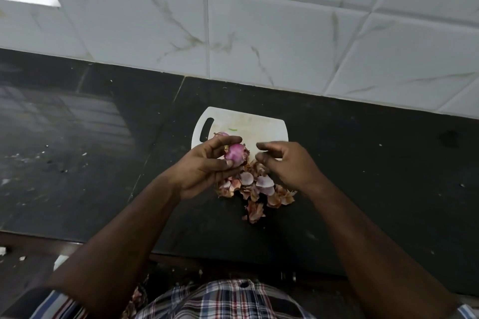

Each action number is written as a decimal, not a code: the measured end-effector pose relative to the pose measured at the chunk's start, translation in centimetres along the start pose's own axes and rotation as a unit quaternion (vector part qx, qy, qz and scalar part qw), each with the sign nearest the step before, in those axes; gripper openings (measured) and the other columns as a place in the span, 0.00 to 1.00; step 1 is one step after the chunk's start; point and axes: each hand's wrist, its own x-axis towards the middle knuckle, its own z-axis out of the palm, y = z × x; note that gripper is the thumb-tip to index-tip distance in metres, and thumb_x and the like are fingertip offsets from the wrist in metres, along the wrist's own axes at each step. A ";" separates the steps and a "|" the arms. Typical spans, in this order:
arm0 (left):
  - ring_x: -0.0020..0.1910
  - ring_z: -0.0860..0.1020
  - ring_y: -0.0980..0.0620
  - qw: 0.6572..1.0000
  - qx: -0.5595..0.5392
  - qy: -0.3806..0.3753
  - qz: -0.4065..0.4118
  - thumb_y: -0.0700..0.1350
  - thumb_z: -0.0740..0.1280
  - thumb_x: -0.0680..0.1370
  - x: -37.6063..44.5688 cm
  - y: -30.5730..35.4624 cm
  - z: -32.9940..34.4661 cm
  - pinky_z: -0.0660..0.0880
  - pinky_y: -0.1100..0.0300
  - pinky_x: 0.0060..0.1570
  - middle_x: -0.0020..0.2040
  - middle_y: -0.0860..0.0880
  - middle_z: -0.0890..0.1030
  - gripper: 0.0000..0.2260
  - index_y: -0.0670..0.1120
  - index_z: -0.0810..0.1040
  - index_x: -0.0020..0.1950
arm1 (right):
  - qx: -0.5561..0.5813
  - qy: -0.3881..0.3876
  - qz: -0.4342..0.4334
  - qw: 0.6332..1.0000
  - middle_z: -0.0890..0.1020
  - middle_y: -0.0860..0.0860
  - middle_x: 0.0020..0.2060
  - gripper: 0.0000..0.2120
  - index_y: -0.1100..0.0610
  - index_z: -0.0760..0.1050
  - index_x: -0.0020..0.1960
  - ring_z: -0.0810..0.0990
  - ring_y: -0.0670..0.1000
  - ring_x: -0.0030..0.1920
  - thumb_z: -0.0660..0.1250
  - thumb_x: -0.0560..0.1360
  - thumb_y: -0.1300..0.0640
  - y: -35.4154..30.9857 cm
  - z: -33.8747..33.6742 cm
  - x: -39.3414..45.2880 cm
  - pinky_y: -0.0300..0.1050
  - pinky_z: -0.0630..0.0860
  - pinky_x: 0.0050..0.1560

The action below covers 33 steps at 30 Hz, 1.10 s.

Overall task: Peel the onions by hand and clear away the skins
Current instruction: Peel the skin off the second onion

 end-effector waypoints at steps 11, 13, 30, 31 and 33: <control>0.55 0.82 0.45 0.998 0.060 0.020 0.018 0.23 0.63 0.76 1.1 -0.3 0.4 0.80 0.51 0.59 0.61 0.44 0.78 0.19 0.42 0.76 0.61 | 0.056 0.055 -0.050 0.996 0.87 0.47 0.47 0.10 0.54 0.85 0.54 0.84 0.42 0.47 0.74 0.74 0.59 -1.5 1.3 0.4 0.45 0.82 0.52; 0.56 0.81 0.44 0.998 0.057 0.013 0.019 0.25 0.65 0.74 1.1 -0.4 0.3 0.78 0.48 0.62 0.62 0.46 0.78 0.20 0.43 0.77 0.60 | 0.061 0.076 -0.046 0.994 0.87 0.47 0.44 0.08 0.55 0.85 0.52 0.84 0.42 0.45 0.73 0.74 0.60 -1.4 1.5 0.4 0.45 0.83 0.50; 0.57 0.82 0.46 0.994 0.055 0.091 0.013 0.31 0.72 0.69 1.5 -1.1 0.6 0.81 0.51 0.57 0.65 0.42 0.80 0.24 0.41 0.75 0.64 | 0.039 0.137 0.011 0.990 0.85 0.45 0.43 0.07 0.55 0.85 0.51 0.83 0.41 0.45 0.72 0.74 0.61 0.6 2.3 0.1 0.34 0.79 0.48; 0.58 0.82 0.45 0.994 0.053 0.092 0.009 0.31 0.72 0.69 1.4 -1.1 0.5 0.80 0.48 0.58 0.66 0.42 0.80 0.24 0.41 0.75 0.64 | 0.030 0.119 0.019 0.992 0.86 0.46 0.46 0.07 0.55 0.85 0.52 0.83 0.42 0.48 0.72 0.75 0.60 0.9 2.1 0.1 0.37 0.79 0.52; 0.58 0.82 0.45 0.992 0.077 0.099 0.006 0.29 0.72 0.70 1.3 -1.1 0.5 0.81 0.47 0.58 0.67 0.43 0.80 0.25 0.41 0.74 0.66 | 0.025 0.088 0.026 0.995 0.85 0.47 0.56 0.09 0.54 0.85 0.54 0.82 0.43 0.56 0.74 0.74 0.56 1.0 1.6 0.0 0.42 0.78 0.59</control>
